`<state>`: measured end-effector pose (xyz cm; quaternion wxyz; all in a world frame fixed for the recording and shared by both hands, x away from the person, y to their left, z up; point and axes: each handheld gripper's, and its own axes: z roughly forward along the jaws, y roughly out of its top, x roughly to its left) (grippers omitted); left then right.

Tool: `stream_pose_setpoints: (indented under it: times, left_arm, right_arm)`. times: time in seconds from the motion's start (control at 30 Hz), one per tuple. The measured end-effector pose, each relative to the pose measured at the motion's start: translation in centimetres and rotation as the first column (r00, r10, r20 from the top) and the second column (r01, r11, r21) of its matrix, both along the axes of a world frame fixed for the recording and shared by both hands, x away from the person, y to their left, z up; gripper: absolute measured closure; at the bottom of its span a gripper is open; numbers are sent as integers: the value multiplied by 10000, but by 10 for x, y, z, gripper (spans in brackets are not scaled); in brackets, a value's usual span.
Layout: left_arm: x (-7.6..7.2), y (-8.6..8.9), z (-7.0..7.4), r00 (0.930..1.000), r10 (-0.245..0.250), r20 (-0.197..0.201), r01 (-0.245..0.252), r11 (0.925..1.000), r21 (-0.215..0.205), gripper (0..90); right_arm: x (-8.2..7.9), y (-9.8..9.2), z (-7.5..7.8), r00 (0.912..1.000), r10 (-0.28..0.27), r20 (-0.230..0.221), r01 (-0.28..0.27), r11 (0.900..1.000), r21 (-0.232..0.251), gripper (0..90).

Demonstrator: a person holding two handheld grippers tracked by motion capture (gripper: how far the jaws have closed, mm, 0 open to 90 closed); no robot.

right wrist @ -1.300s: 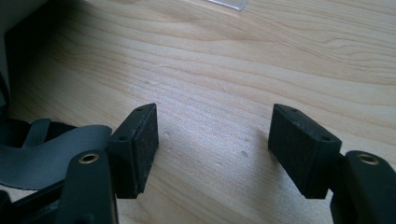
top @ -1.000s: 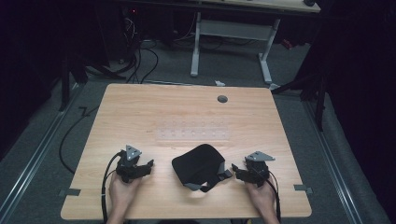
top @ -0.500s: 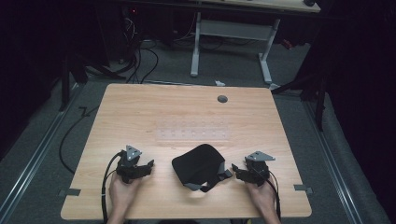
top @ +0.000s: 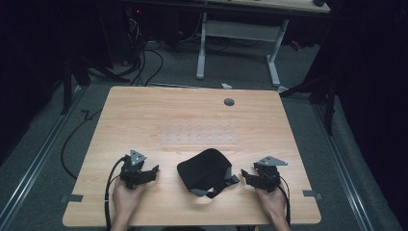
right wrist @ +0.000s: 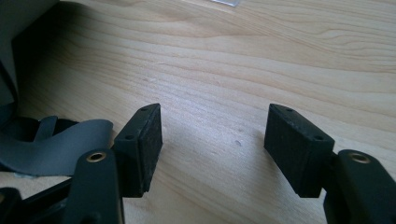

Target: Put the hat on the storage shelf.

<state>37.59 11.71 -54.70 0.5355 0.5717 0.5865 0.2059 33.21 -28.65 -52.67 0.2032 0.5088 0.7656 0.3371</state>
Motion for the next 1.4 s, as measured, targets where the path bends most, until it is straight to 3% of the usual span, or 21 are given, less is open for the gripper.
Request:
stream_pose_setpoints:
  times: [0.1,0.23,0.27,0.43,0.7,0.83,0.97,1.07,1.17,1.4]
  left_arm:
    - [0,0,0,10000,1,-20,-1,10000,8,285]
    - [0,-1,0,10000,10,-3,-10,10000,-3,283]
    - [0,-1,0,10000,2,-17,-2,10000,-7,283]
    - [0,-1,0,10000,2,-19,-2,10000,-7,283]
    - [0,-1,0,10000,7,-11,-7,10000,-2,283]
    - [0,-1,0,10000,-2,-12,2,10000,-1,282]
    - [0,-1,0,10000,-5,-14,5,10000,0,282]
    - [0,-1,0,10000,-10,-14,10,10000,4,282]
    - [0,-1,0,10000,-23,-16,23,10000,1,279]
    - [0,-1,0,10000,-31,-18,31,10000,-3,278]
  right_arm:
    - [-6,-5,7,10000,-30,85,26,9990,436,393]
    - [-11,-9,12,9996,-5,291,-14,9977,680,400]
    - [-14,-12,14,9995,-5,300,-24,9953,971,404]
    - [-21,-13,20,9989,78,471,-138,9916,1283,408]
    - [-36,-8,33,9947,677,779,-824,9755,2039,408]
    - [-40,-1,37,9917,931,890,-1098,9723,2063,408]
    - [-37,8,40,9887,1254,823,-1421,9591,2450,397]
    - [-34,15,41,9864,1422,821,-1584,9557,2482,392]
    - [-26,29,39,9824,1680,812,-1825,9555,2319,388]
    - [-14,38,33,9833,1742,534,-1818,9584,2202,392]
